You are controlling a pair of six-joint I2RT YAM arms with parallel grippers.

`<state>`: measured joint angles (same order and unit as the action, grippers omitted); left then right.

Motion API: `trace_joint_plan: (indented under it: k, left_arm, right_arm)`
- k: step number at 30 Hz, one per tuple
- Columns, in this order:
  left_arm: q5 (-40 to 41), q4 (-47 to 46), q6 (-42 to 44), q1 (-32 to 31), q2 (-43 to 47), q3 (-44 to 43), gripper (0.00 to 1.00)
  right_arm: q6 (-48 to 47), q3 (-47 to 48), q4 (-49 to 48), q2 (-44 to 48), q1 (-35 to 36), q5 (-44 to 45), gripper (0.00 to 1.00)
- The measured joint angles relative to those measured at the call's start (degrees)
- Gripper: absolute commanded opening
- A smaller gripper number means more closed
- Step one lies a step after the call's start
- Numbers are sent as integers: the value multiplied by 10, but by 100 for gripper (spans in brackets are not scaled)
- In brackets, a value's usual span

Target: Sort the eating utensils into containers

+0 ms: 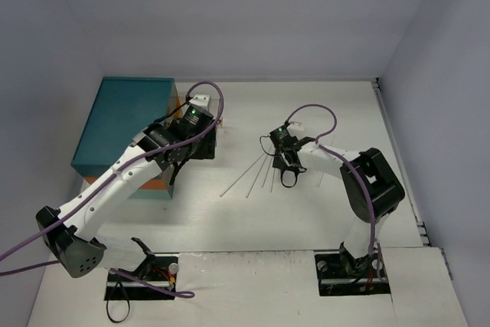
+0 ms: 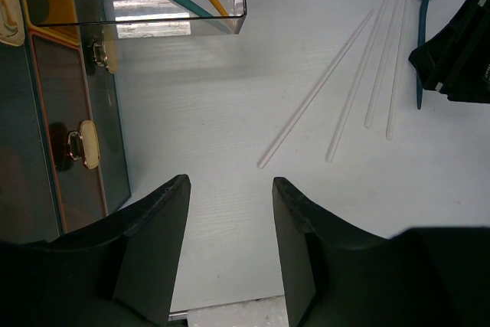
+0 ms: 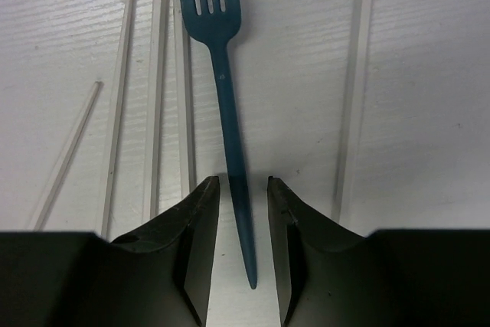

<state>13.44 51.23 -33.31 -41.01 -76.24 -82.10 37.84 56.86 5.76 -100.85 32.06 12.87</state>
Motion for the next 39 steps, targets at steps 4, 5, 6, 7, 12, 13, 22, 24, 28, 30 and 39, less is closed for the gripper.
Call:
trace_joint_plan:
  k: [4,5,6,7,12,13,22,24,28,30,39]
  left_arm:
    - [3,2,0,2,13,3,44]
    - [4,3,0,2,15,3,44]
    - [4,3,0,3,17,3,44]
    - [5,4,0,3,18,4,44]
    - [5,9,0,5,20,8,44]
    - [6,11,0,5,21,9,44]
    - [28,27,1,8,59,3,45]
    - [38,30,3,12,72,-10,48]
    - [65,30,12,23,104,-47,53]
    - [74,30,16,31,118,-60,54]
    - [93,56,18,49,141,-73,61]
  right_arm:
    - [15,0,0,-3,3,20,10]
    - [18,1,1,-4,3,25,6]
    - [19,2,4,-5,3,30,3]
    - [20,5,6,-7,3,34,1]
    - [10,19,20,-13,3,39,0]
    - [5,22,24,-13,3,39,0]
    - [-131,151,52,39,17,22,0]
    - [-178,207,49,58,29,2,0]
    - [-264,320,21,69,60,-62,0]
    - [-295,356,7,65,70,-97,0]
    - [-365,477,-25,-71,98,-215,0]
